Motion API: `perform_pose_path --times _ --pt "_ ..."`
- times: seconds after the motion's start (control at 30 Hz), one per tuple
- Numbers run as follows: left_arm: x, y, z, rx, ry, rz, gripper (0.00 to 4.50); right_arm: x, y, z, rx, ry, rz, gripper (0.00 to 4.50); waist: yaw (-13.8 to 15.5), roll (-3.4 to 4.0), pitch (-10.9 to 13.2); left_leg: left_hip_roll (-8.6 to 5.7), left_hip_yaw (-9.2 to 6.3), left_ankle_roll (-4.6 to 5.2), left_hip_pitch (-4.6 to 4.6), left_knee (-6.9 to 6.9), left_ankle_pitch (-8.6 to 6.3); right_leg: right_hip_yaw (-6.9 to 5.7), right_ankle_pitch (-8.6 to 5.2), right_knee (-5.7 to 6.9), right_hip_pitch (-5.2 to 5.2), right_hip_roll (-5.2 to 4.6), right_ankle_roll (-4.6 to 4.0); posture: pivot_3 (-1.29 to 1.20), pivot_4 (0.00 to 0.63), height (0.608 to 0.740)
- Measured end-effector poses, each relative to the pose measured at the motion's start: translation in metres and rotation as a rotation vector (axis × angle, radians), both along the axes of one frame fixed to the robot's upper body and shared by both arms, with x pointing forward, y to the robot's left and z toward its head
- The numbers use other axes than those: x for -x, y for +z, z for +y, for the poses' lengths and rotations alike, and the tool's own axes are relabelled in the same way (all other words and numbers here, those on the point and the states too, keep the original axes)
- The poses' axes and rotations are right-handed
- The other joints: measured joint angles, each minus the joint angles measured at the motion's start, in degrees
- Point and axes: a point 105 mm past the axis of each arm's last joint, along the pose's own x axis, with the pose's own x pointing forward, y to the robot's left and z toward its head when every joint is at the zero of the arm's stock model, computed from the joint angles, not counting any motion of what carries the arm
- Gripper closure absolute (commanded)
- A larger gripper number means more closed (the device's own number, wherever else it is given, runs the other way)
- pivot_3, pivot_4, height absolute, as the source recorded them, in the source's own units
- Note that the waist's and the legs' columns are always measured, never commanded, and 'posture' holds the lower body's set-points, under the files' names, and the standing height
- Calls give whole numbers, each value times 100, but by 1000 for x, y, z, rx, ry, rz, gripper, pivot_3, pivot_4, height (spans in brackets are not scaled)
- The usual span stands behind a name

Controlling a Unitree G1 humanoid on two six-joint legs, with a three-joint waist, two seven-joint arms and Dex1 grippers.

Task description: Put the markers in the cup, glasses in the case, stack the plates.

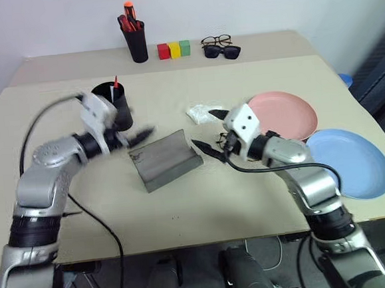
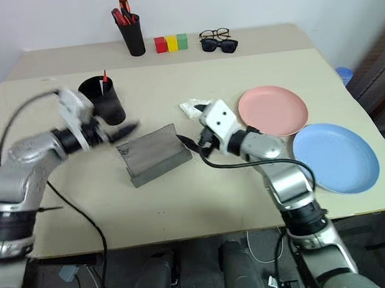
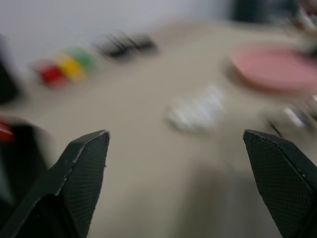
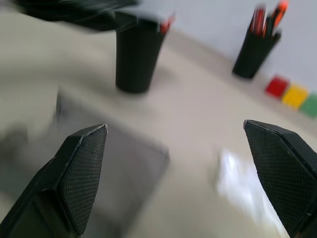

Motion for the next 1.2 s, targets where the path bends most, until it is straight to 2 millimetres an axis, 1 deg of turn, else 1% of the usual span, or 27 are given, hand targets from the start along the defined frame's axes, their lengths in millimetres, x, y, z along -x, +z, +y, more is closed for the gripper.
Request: perform_pose_path --times 0.07,0.13,0.23,0.27,0.3,0.33,0.37,0.43,0.5,0.57,0.67,0.77,0.87,0.97,1.0,1.03,1.1,1.13,1.2 --pt "12 -17 -13 -54 -52 109 24 1 0 -6 16 -3 5 0 6 0 0 2 -4 0 5 7 0 -3 0 0 11 7 0 0 150 740" --pt "20 -27 -25 -89 -86 179 24 1 1 -9 28 -8 1 0 4 0 1 3 -5 1 16 6 -1 -4 -1 0 23 8 -1 0 150 740" --pt "22 -42 -31 -144 -81 237 24 0 1 -12 38 -20 0 0 5 0 1 3 -5 3 17 5 -2 -4 -1 -4 25 8 -1 0 150 740" --pt "23 -46 -32 -158 -83 251 533 0 1 -12 39 -22 0 0 3 0 1 3 -4 3 17 5 -2 -3 -1 -6 25 8 -1 0 150 740" --pt "23 -50 -34 -166 -86 267 807 0 0 -13 39 -26 2 0 4 0 1 3 -4 3 17 5 -2 -3 -1 -8 25 8 -1 0 150 740" --pt "23 -53 -36 -170 -94 275 1172 0 -1 -13 38 -31 3 0 6 0 1 3 -5 3 13 5 -2 -3 -1 -11 24 8 -1 0 150 740" --pt "23 -54 -38 -178 -99 275 1756 0 -1 -14 38 -33 4 0 9 0 1 3 -4 4 13 6 -2 -3 -1 -11 24 7 -1 0 150 740" --pt "20 -55 -39 -203 -103 265 2730 2 -1 -13 36 -36 2 0 15 0 1 3 -4 4 13 6 -2 -3 -1 -12 25 6 -1 0 150 740" --pt "16 -54 -39 -216 -106 250 3678 5 -1 -13 36 -36 0 0 22 0 0 3 -4 4 13 7 -2 -3 -1 -13 26 6 -1 0 150 740" --pt "14 -54 -40 -220 -128 231 4488 8 -2 -13 36 -40 3 0 30 0 1 3 -4 4 12 8 -2 -3 -1 -14 26 5 -1 0 150 740" --pt "11 -51 -40 -233 -185 159 4488 10 -6 -15 44 -51 18 0 32 0 1 3 -3 4 13 8 -2 -3 -1 -15 27 4 -1 0 150 740" --pt "13 -50 -43 -264 -307 56 4488 10 -6 -24 54 -84 25 0 47 0 1 3 -2 4 12 8 -2 -3 -1 -17 27 3 -1 0 150 740" --pt "11 -57 -40 -325 -375 27 4488 10 -7 -30 63 -107 32 0 51 0 1 2 3 4 12 8 -2 -6 -1 -17 28 5 -1 0 150 740" --pt "4 -54 -37 -373 -417 0 4488 9 -8 -35 75 -125 49 0 51 0 1 2 11 6 12 10 -3 -9 -1 -18 32 6 -1 0 150 740" --pt "3 -53 -38 -374 -429 11 3902 9 -8 -38 92 -134 50 0 51 0 1 2 12 6 11 11 -4 -9 -1 -18 32 5 -1 0 150 740" --pt "2 -53 -38 -376 -436 30 3589 8 -9 -42 115 -148 52 0 56 0 1 1 12 8 10 14 -5 -10 -1 -18 32 5 -1 0 150 740" --pt "1 -54 -37 -371 -439 61 2664 6 -10 -50 153 -177 59 0 49 0 1 2 12 11 10 15 -6 -10 -1 -18 33 5 0 0 150 740" --pt "1 -54 -40 -354 -442 60 2199 5 -12 -55 181 -197 65 0 51 0 1 2 11 12 10 16 -7 -10 -1 -19 33 5 0 0 150 740" --pt "1 -51 -47 -312 -447 54 2199 4 -14 -62 215 -220 72 0 56 0 1 2 9 12 7 19 -7 -11 -1 -19 33 5 0 0 150 740"
